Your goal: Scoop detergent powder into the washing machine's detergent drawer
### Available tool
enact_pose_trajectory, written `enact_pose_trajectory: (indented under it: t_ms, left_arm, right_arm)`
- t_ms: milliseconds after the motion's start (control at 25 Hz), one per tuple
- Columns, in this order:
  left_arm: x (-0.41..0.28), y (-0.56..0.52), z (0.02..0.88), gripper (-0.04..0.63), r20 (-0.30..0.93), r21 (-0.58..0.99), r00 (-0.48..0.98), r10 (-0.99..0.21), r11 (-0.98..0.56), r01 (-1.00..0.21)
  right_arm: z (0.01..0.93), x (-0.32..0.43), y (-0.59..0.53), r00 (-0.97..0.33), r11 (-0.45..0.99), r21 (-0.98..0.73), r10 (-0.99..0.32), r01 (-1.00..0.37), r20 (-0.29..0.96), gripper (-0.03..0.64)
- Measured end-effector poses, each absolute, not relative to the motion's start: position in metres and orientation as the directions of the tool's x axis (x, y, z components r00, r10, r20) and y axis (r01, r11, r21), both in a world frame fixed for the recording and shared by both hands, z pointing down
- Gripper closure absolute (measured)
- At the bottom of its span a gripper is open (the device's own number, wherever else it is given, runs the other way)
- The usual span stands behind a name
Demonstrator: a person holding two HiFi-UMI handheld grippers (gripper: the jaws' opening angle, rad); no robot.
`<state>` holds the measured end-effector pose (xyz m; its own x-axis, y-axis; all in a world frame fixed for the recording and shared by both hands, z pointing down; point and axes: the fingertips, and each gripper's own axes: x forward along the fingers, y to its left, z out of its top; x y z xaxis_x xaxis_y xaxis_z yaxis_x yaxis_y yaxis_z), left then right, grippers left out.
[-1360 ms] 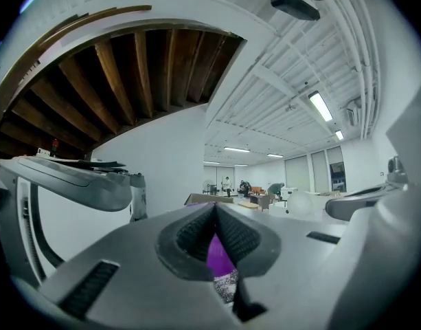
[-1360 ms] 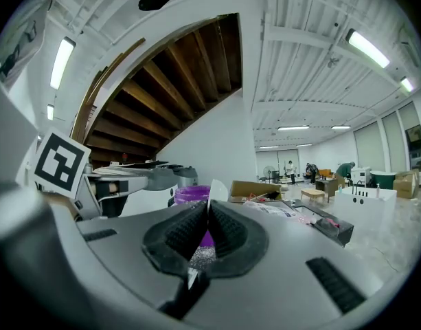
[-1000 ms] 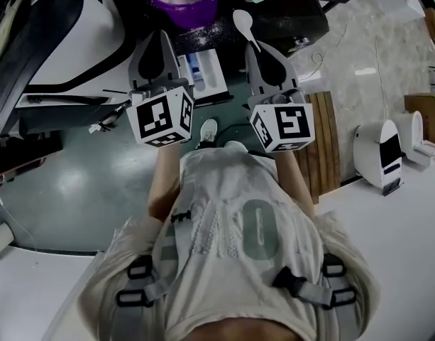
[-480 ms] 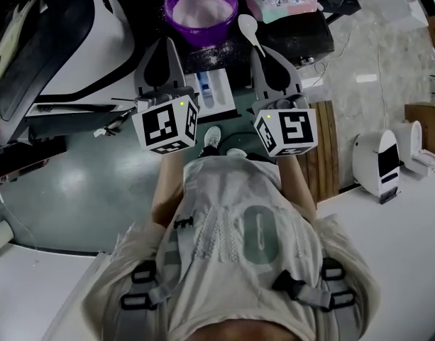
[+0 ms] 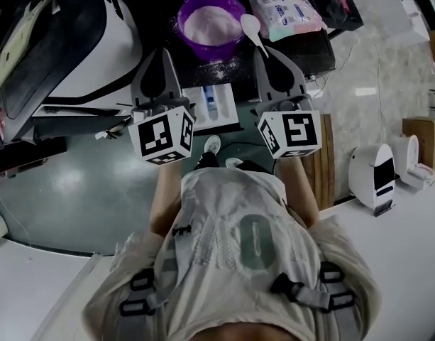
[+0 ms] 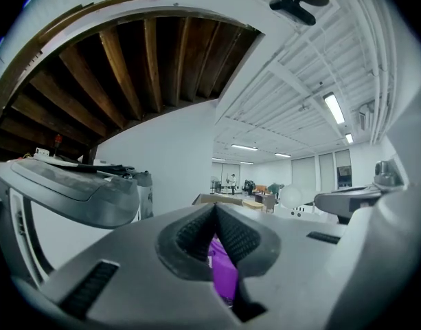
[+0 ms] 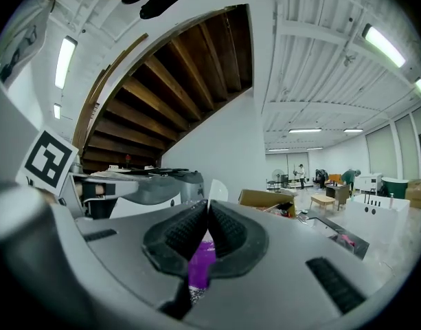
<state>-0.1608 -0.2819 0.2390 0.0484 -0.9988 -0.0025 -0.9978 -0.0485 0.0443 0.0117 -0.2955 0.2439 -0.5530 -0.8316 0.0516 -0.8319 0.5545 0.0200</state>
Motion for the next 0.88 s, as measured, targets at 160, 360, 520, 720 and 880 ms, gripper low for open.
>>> enact_pose_trajectory:
  t_ms: [160, 360, 520, 720, 880]
  left_arm:
    - [-0.169, -0.282, 0.235, 0.575, -0.011, 0.039, 0.042, -0.999, -0.042, -0.998]
    - [-0.176, -0.282, 0.234, 0.575, -0.011, 0.023, 0.036, -0.999, -0.036, -0.999]
    - [-0.187, -0.282, 0.24, 0.575, 0.002, 0.027, 0.022, -1.0, -0.022, -0.999]
    - [-0.202, -0.279, 0.252, 0.575, 0.025, 0.044, -0.005, -1.0, 0.006, -0.999]
    - [-0.216, -0.276, 0.264, 0.575, 0.049, 0.056, -0.024, -0.999, 0.026, -0.998]
  right_arm:
    - [0.242, -0.001, -0.304, -0.589, 0.592, 0.063, -0.806, -0.803, 0.064, 0.607]
    - [0.236, -0.03, -0.316, -0.692, 0.703, 0.191, -0.71, -0.685, 0.134, 0.607]
    - [0.241, -0.055, -0.33, -0.766, 0.811, 0.334, -0.574, -0.481, 0.289, 0.607]
    - [0.259, -0.075, -0.349, -0.747, 0.878, 0.438, -0.42, -0.192, 0.515, 0.607]
    - [0.281, -0.085, -0.361, -0.673, 0.908, 0.42, -0.32, -0.016, 0.667, 0.607]
